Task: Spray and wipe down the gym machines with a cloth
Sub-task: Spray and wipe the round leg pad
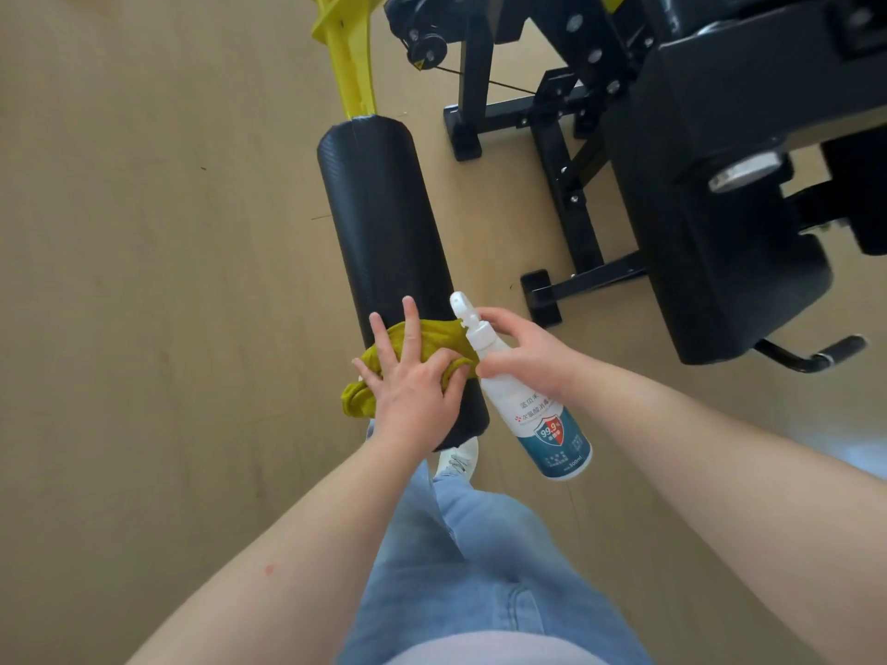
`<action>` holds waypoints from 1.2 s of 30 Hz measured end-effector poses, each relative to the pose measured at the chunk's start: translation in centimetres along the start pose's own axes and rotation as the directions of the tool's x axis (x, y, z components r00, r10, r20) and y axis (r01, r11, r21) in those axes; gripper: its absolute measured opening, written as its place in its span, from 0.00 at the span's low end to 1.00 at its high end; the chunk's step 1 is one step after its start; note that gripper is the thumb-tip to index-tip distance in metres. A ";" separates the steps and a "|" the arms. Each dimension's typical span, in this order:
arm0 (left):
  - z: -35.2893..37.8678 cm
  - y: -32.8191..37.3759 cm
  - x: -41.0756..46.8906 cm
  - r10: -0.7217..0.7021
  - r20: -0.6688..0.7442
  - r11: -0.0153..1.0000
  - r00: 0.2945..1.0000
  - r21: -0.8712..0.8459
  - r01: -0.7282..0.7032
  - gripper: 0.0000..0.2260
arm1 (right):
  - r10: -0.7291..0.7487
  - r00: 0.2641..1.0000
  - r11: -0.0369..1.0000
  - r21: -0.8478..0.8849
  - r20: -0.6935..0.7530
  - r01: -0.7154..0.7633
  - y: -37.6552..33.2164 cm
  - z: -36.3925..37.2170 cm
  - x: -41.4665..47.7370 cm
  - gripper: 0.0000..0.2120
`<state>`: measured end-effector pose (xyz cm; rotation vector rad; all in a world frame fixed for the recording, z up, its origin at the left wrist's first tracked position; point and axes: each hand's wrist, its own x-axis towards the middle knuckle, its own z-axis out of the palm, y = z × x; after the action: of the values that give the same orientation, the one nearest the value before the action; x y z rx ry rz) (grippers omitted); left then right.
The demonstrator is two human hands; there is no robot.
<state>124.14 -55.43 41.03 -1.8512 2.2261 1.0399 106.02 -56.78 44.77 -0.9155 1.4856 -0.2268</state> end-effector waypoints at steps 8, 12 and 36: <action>4.7 -1.8 -7.1 0.069 -0.094 0.945 0.993 -0.313 -0.095 0.11 | 0.145 0.989 0.977 0.152 0.026 -0.148 2.9 2.1 -1.8 0.29; 3.2 -3.8 -7.4 -0.099 -0.104 0.815 0.990 -0.579 0.021 0.14 | 0.238 0.970 0.935 0.258 0.046 -0.242 2.9 2.6 -1.8 0.17; -2.9 -5.6 -2.6 -0.463 -0.081 0.696 0.883 -0.651 0.305 0.11 | 0.222 0.970 0.944 0.229 0.096 -0.239 -1.2 1.5 -2.2 0.18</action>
<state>130.88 -55.04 41.89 -2.6882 1.5239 1.6677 107.60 -55.56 46.90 -0.5455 1.4513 -0.1947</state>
